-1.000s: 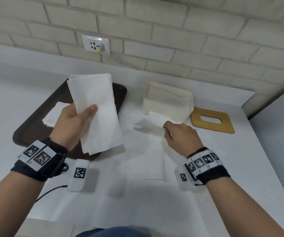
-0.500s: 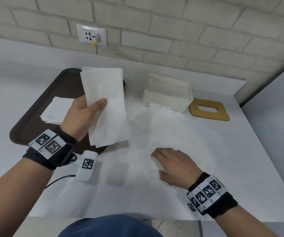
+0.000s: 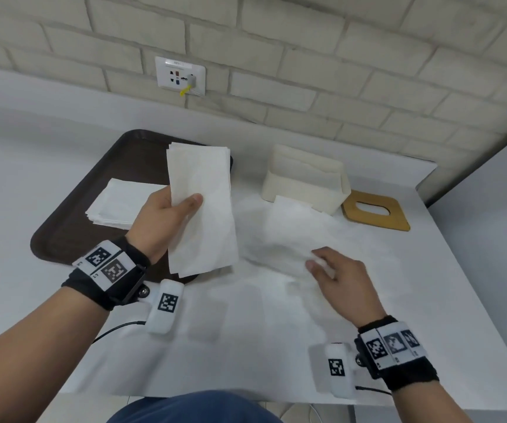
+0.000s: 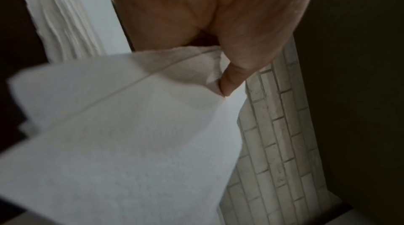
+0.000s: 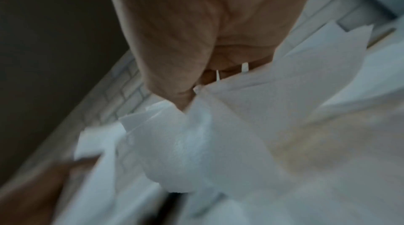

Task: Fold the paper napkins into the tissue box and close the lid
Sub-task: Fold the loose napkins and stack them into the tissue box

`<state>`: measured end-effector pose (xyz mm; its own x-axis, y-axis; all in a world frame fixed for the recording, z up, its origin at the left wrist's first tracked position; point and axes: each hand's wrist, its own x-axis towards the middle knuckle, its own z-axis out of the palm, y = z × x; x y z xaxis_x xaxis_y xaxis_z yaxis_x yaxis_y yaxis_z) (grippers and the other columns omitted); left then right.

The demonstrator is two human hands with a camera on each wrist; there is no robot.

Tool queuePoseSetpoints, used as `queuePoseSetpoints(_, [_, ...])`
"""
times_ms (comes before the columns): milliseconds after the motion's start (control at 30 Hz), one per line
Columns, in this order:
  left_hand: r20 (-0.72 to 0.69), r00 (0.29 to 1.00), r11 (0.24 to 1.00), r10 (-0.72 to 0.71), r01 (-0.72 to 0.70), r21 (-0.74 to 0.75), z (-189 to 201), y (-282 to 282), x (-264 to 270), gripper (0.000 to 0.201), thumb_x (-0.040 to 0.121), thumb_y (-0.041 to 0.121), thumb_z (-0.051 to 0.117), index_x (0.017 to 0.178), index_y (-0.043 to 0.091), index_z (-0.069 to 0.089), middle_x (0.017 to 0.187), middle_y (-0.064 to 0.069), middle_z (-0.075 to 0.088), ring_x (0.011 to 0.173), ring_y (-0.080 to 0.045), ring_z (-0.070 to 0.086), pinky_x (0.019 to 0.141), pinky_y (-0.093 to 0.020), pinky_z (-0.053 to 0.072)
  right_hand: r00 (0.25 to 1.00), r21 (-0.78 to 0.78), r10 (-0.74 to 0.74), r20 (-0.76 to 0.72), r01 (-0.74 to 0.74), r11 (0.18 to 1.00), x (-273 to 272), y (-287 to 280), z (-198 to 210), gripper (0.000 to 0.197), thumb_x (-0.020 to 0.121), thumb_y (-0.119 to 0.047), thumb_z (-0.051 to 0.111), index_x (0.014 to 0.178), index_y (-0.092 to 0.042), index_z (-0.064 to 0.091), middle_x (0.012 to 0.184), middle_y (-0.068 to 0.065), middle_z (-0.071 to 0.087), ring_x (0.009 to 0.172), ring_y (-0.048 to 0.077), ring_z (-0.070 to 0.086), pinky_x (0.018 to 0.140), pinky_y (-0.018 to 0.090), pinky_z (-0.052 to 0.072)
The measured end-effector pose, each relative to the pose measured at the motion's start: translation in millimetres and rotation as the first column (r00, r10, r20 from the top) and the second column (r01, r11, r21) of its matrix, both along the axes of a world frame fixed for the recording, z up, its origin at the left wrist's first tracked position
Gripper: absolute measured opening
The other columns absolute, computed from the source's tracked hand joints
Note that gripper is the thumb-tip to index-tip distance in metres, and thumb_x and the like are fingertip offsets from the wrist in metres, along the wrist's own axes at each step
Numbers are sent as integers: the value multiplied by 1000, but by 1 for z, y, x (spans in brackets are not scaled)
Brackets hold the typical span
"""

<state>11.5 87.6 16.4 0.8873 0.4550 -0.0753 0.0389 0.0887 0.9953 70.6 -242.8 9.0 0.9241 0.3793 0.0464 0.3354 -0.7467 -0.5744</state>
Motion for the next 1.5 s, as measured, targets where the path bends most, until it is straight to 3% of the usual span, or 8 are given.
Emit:
queuePoseSetpoints(133, [-52,999,1000,10,-9,20,-6,-4,8,8,102,21,65,101,21,73,109,-5,78,104,-29,73,99,-49,56,992,428,-115,-58,129,894,0,5,38,6,96,-27,71,91,-30,71,60,-6,58,58,12,48,63,26,44])
queuePoseSetpoints(200, [-66,998,1000,1,0,20,-8,-9,15,9,101,22,66,104,17,74,108,-5,78,104,-30,74,99,-52,56,988,579,-114,-105,154,800,-4,10,54,2,95,-26,72,96,-25,74,74,14,67,69,18,59,71,40,54])
queuePoseSetpoints(400, [-58,991,988,-124,118,-103,-11,-47,32,16,102,22,63,111,15,74,109,-3,80,103,-29,76,101,-56,55,946,847,-3,-324,292,445,-16,39,69,12,93,-11,68,104,-12,72,106,8,79,102,23,74,90,38,60])
queuePoseSetpoints(600, [55,973,932,-225,231,-280,-12,-82,33,31,99,30,56,120,17,74,125,-4,75,123,-26,68,116,-54,43,905,757,-160,-394,418,502,-15,64,36,9,90,-16,77,96,-10,75,96,6,80,96,24,76,92,43,59])
queuePoseSetpoints(733, [105,950,869,-293,311,-386,-12,-89,30,52,102,55,48,138,21,64,139,-3,68,133,-22,61,120,-51,37,914,714,-234,-332,406,570,-17,70,25,14,89,-20,79,88,-9,71,74,-8,76,71,7,72,71,24,55])
queuePoseSetpoints(1133, [133,964,963,-229,244,-116,-22,-94,31,39,98,46,59,131,26,65,126,4,74,120,-20,70,108,-54,51,875,676,-245,-418,480,559,-25,74,24,19,89,-27,79,92,-9,73,84,-2,78,83,10,75,73,24,56])
queuePoseSetpoints(1367, [103,938,935,-330,340,-98,-26,-91,31,45,100,46,56,132,16,65,127,1,74,122,-21,69,110,-55,49,852,688,-190,-489,510,517,-7,68,32,45,89,-39,75,98,4,62,109,22,72,100,28,71,104,59,50])
queuePoseSetpoints(1500, [117,934,918,-339,355,-174,-23,-91,31,45,100,42,55,134,13,63,129,-2,73,124,-23,68,111,-54,48,842,741,-132,-523,526,417,-7,62,29,42,93,-23,75,105,13,58,110,24,72,101,35,69,104,54,50])
